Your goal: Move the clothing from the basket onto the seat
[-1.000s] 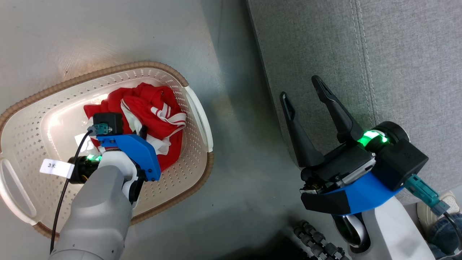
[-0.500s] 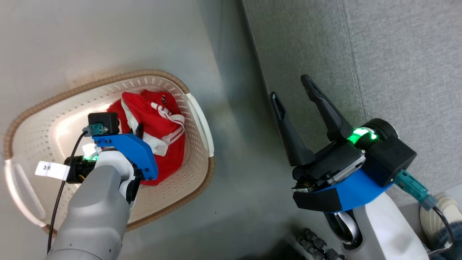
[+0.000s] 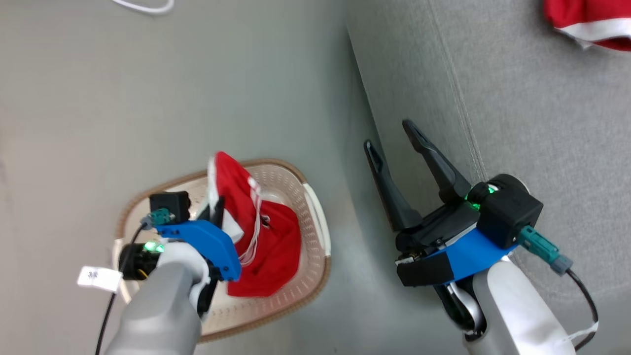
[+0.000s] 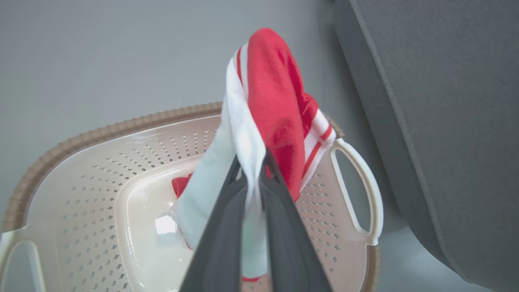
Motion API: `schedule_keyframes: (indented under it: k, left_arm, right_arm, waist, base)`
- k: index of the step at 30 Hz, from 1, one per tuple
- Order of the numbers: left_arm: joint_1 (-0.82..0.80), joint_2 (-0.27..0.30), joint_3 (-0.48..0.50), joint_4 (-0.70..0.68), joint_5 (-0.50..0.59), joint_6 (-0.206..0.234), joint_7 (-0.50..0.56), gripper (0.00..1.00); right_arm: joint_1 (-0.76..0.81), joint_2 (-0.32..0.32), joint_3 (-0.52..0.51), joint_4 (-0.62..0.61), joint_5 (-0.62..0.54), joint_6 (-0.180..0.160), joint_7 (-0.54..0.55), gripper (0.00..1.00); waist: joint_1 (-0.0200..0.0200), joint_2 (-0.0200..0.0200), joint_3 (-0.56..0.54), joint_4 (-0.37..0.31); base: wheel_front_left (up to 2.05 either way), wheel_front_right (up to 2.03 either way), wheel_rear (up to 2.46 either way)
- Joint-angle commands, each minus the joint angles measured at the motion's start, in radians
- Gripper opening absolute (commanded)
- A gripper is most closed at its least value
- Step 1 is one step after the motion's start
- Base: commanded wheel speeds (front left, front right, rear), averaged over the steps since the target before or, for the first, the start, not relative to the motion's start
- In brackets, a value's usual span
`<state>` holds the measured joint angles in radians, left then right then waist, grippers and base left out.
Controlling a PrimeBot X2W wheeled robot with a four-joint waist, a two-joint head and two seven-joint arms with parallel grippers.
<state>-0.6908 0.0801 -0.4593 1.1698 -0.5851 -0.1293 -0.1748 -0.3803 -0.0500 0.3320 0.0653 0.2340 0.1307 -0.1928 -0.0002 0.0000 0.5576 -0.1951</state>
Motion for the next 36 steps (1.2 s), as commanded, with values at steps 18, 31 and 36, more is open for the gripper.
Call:
schedule_keyframes:
  k: [18,31,36]
  left_arm:
    - [0.123,0.004,-0.219,-0.204,-0.122,-0.002,-0.074,0.0]
    - [0.007,-0.007,-0.289,-0.302,-0.178,-0.002,-0.05,0.0]
    - [-0.049,-0.01,-0.311,-0.325,-0.187,-0.002,-0.026,0.0]
  right_arm:
    - [0.172,-0.001,-0.066,0.02,-0.01,0.0,0.086,1.0]
    - [0.252,-0.001,-0.058,0.015,0.005,0.0,0.125,1.0]
    - [0.271,-0.001,-0.046,0.018,0.009,0.0,0.135,1.0]
  waist:
    - [0.0002,0.0,-0.403,0.155]
    - [0.0002,0.0,-0.519,0.234]
    - [0.0002,0.0,-0.545,0.241]
  base:
    - [0.0,0.0,0.0]
    - [0.0,0.0,0.0]
    - [0.0,0.0,0.0]
